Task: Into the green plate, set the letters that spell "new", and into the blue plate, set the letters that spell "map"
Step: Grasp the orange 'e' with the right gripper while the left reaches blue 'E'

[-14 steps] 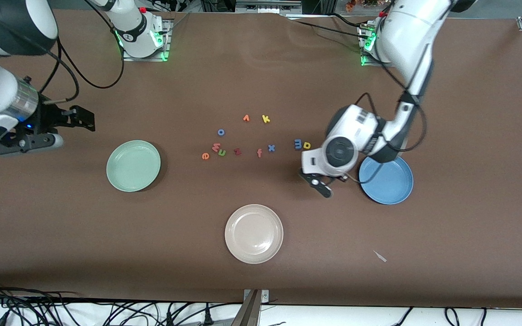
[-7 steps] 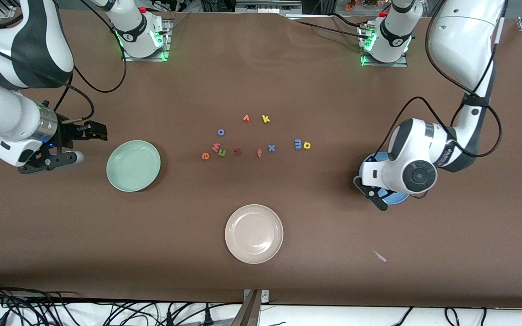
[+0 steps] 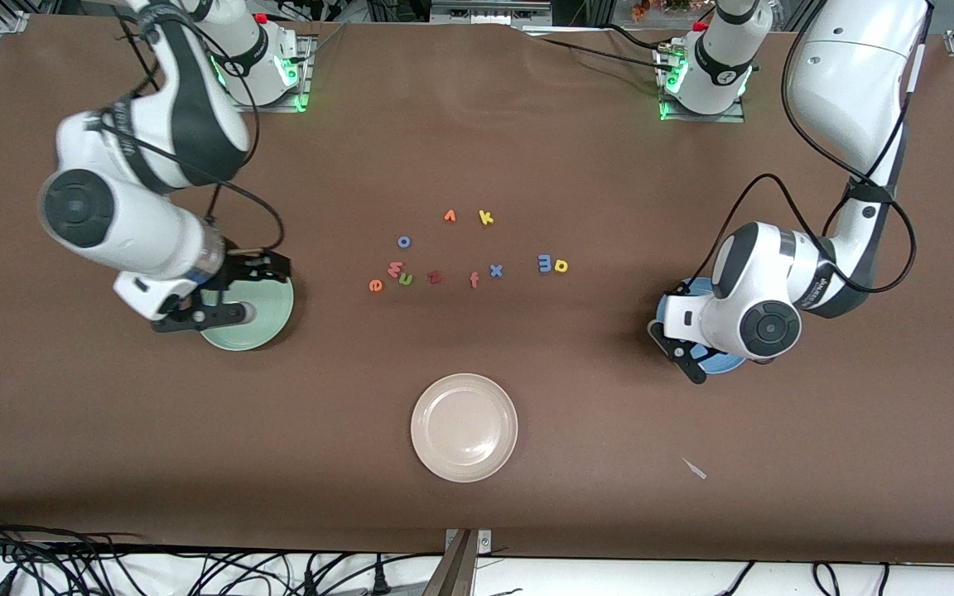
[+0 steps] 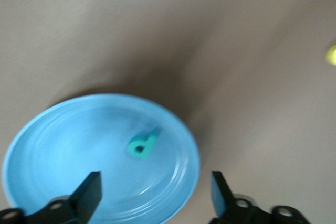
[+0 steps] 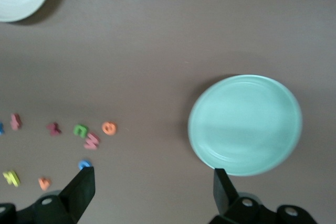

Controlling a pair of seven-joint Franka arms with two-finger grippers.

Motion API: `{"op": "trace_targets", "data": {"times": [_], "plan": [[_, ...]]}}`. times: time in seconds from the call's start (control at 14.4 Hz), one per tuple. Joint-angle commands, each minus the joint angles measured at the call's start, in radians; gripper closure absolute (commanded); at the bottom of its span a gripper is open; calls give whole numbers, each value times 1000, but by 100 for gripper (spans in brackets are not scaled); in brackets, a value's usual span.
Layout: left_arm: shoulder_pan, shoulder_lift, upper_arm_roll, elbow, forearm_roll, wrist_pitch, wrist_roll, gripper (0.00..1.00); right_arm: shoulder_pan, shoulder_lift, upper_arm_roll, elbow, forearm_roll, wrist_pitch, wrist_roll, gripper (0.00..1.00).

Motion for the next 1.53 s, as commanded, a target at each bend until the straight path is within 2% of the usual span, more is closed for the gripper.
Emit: {"op": "trace_targets", "data": {"times": [0.0, 0.21, 0.35, 0.55, 0.9, 0.97, 1.25, 1.46], "plan": [[-2, -20, -48, -8, -28, -26, -110, 0, -8, -21, 68, -168, 5, 210, 124, 0], [-3, -22, -133, -30, -26, -31, -408, 0, -8, -18, 113, -364, 1, 478, 158, 0], [-17, -23, -186, -40, -14, -29, -680, 0, -6, -16, 131, -439, -2, 554, 160, 0], [-97, -22, -202, -43, -11, -6, -1019, 0, -3, 2, 167, -466, -11, 585, 258, 0], [-242, 29, -200, -45, -11, 95, -1540, 0, 32, 119, 181, -490, -140, 776, 378, 1], [-249, 37, -200, -45, -10, 110, -1604, 0, 32, 133, 179, -486, -154, 787, 378, 1], [-254, 40, -202, -88, -11, 115, -1626, 0, 41, 154, 178, -483, -165, 813, 376, 6], [-257, 47, -202, -132, -10, 173, -1620, 0, 41, 174, 164, -467, -235, 815, 378, 6]]}}
